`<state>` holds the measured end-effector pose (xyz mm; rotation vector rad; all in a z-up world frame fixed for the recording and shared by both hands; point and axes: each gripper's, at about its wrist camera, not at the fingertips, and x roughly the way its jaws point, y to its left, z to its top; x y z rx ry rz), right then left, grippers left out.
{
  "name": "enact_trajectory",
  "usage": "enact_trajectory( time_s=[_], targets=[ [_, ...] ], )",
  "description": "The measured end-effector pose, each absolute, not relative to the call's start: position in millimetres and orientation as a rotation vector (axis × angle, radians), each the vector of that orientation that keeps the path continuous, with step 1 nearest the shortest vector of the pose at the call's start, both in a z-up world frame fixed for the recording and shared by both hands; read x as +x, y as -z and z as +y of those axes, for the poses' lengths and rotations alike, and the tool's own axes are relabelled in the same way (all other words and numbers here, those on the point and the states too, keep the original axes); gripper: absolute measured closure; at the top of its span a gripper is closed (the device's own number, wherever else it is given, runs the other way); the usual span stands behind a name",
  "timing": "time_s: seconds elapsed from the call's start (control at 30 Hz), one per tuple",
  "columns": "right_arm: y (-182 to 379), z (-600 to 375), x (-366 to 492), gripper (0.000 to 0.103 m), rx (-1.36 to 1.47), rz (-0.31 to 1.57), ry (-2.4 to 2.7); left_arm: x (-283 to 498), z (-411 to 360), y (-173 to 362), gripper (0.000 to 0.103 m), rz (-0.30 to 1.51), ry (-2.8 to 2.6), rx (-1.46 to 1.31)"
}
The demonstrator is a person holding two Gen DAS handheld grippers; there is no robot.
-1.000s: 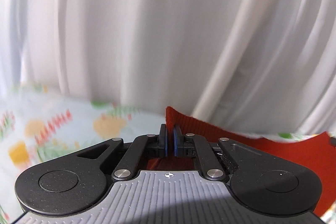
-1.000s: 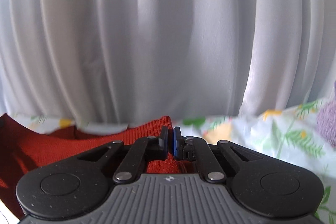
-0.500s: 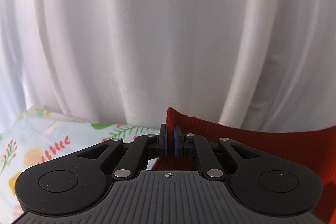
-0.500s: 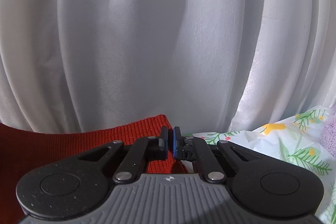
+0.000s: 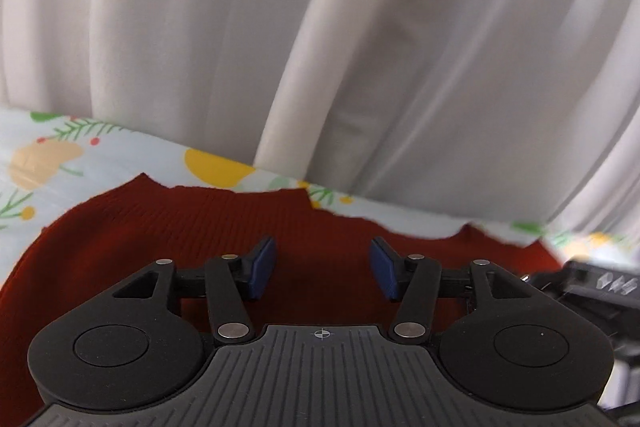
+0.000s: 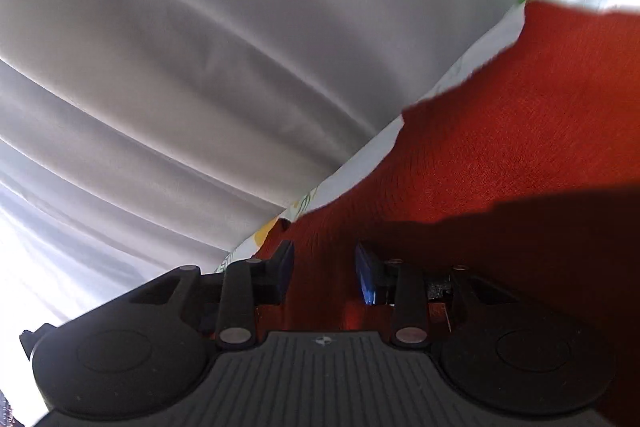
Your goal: Fold small clothes
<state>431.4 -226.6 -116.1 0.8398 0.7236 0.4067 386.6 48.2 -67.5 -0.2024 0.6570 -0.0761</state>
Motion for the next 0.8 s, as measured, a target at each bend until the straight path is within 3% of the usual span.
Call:
enact_trajectory(
  time_s=[0.27,0.33,0.37,0.43,0.53,0.8],
  targets=[
    [105,-294,453,0.085,0.546,0.64,-0.175,403,52,85,0.029,0.651,-0.053,-0.111],
    [102,-313,447,0.083,0.578,0.612,-0.107,403,52,85,0.028,0.652,-0.057,-0.107],
    [100,-318,446,0.076,0.546,0.6,-0.04,403,51,85,0.027,0.652,-0.058,-0.106],
    [102,-326,443,0.074,0.526,0.6,0.067,404,51,86,0.026,0.653,-0.06,-0.104],
    [100,-336,425,0.074,0.601,0.605,0.059,406,52,87,0.024,0.653,-0.065,-0.107],
    [64,-311,341,0.073,0.415,0.546,-0.075,404,49,86,0.023,0.655,-0.076,-0.093]
  ],
)
